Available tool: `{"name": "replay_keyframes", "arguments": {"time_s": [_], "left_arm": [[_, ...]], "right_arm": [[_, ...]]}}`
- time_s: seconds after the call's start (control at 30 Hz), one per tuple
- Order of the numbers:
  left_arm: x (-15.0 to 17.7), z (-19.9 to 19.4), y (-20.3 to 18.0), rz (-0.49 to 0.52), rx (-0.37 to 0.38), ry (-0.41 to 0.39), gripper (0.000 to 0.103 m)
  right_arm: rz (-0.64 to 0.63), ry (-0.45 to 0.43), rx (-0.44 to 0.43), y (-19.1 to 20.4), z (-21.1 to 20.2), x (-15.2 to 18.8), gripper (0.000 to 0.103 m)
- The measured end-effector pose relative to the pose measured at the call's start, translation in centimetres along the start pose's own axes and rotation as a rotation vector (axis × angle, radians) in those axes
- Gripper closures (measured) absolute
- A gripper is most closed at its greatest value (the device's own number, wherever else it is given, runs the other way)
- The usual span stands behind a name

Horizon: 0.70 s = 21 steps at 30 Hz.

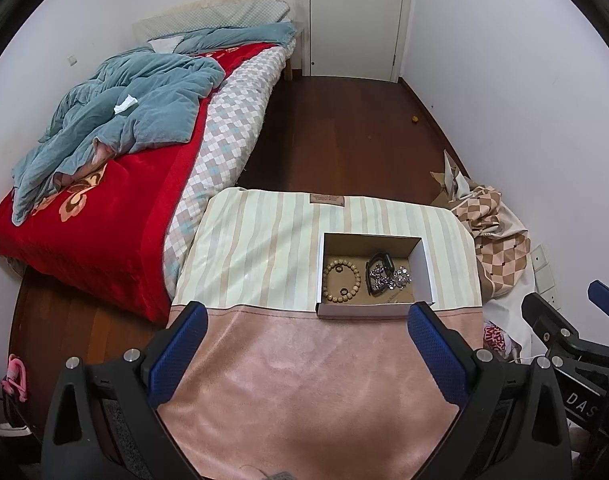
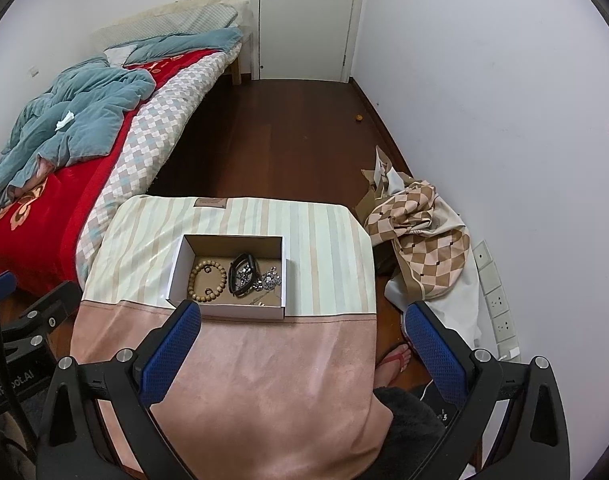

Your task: Organize jewelry

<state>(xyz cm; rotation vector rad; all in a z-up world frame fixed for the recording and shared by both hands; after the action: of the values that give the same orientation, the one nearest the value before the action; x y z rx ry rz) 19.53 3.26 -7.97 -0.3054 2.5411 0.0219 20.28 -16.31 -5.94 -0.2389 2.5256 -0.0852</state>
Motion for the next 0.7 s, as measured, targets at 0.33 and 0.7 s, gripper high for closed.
{"name": "replay_keyframes", "arguments": {"time_s": [0.33, 0.7], "left_arm": [[0.18, -0.46, -0.01, 0.002, -0.005, -0.006, 0.001], [0.52, -0.82, 0.18, 0.004, -0.013, -0.007, 0.001]], "right_arm": [[0.002, -0.001, -0.005, -0.03, -0.29, 0.14, 0.0], [0.002, -0.004, -0.006, 0.05, -0.72, 0.3, 0.0]]}}
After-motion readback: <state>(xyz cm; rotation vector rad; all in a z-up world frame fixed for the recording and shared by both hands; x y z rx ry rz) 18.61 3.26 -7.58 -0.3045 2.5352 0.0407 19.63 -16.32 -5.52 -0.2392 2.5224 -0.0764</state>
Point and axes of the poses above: each gripper's, at about its wrist camera, not at the fingertips, and z roughly the way its jaws point, y to its left, x to its underside, the point moved 8 cm from there along z, roughly the way its jaws point, and after that the axes turned 5 degrees about -z, right-handed, at the moved point
